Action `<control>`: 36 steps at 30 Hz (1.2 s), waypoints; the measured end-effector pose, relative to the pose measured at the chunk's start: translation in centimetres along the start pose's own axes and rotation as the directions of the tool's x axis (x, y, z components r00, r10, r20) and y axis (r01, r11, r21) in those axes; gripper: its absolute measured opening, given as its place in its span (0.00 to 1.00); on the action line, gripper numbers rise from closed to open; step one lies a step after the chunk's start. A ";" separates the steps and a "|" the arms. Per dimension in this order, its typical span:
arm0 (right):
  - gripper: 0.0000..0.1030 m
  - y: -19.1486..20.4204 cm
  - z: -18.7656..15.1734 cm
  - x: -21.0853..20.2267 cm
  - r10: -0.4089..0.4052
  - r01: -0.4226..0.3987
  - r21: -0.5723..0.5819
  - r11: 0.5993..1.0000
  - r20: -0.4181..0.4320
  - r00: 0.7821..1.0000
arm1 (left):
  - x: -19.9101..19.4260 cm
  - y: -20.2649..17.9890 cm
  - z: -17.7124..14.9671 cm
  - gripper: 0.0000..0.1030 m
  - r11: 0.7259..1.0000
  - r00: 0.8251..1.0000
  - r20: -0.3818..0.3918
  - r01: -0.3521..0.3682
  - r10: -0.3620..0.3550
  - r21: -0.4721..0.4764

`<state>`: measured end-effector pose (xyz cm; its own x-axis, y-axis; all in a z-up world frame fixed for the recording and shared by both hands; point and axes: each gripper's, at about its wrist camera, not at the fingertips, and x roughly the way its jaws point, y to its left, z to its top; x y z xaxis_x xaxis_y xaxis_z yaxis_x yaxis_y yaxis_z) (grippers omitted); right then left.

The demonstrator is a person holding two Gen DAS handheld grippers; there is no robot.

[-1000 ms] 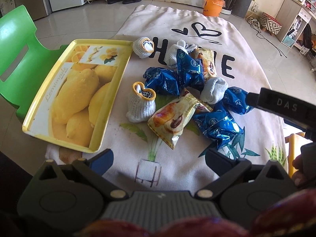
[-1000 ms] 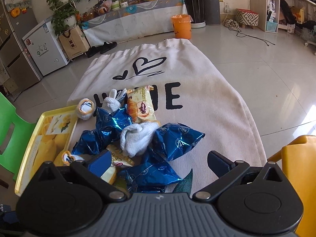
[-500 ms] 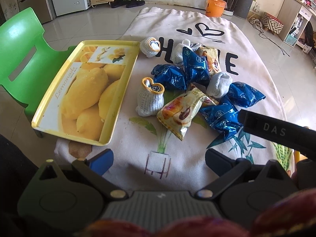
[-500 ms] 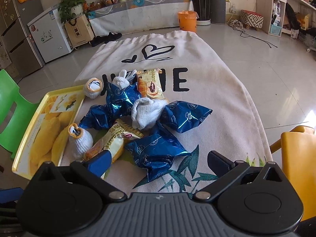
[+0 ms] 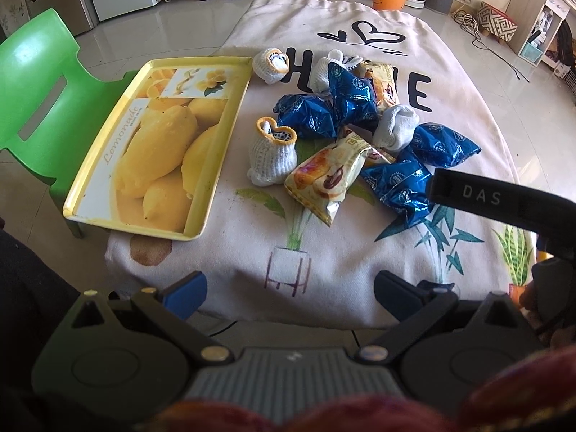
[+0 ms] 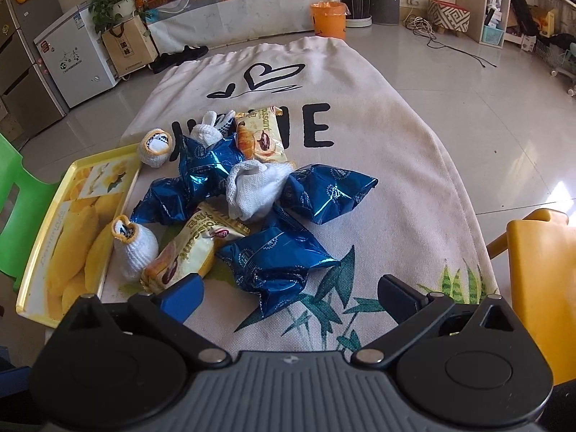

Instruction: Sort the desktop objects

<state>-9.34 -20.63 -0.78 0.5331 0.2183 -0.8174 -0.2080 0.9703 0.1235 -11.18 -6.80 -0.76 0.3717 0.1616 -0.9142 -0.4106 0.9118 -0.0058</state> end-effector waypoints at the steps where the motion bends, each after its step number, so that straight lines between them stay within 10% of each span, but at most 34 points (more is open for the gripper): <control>1: 1.00 0.1 0.1 0.0 0.002 -0.002 -0.001 1.000 0.001 1.000 | -0.1 -0.2 -0.1 1.00 1.000 1.000 0.000 -0.008 0.008 0.016; 21: 1.00 -0.1 0.1 1.1 -0.006 0.007 0.041 0.999 -0.023 1.000 | 2.6 -1.0 -0.2 1.00 0.999 0.997 -0.082 0.005 -0.001 0.050; 36: 1.00 -0.4 0.6 1.8 -0.018 0.019 0.092 0.996 -0.020 1.000 | 1.8 -0.9 1.2 1.00 0.997 0.997 0.002 0.074 -0.074 0.019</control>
<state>-7.82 -20.62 -1.94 0.5203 0.1991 -0.8304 -0.1214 0.9798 0.1589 -9.12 -6.89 -1.92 0.4027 0.0944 -0.9104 -0.3658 0.9284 -0.0655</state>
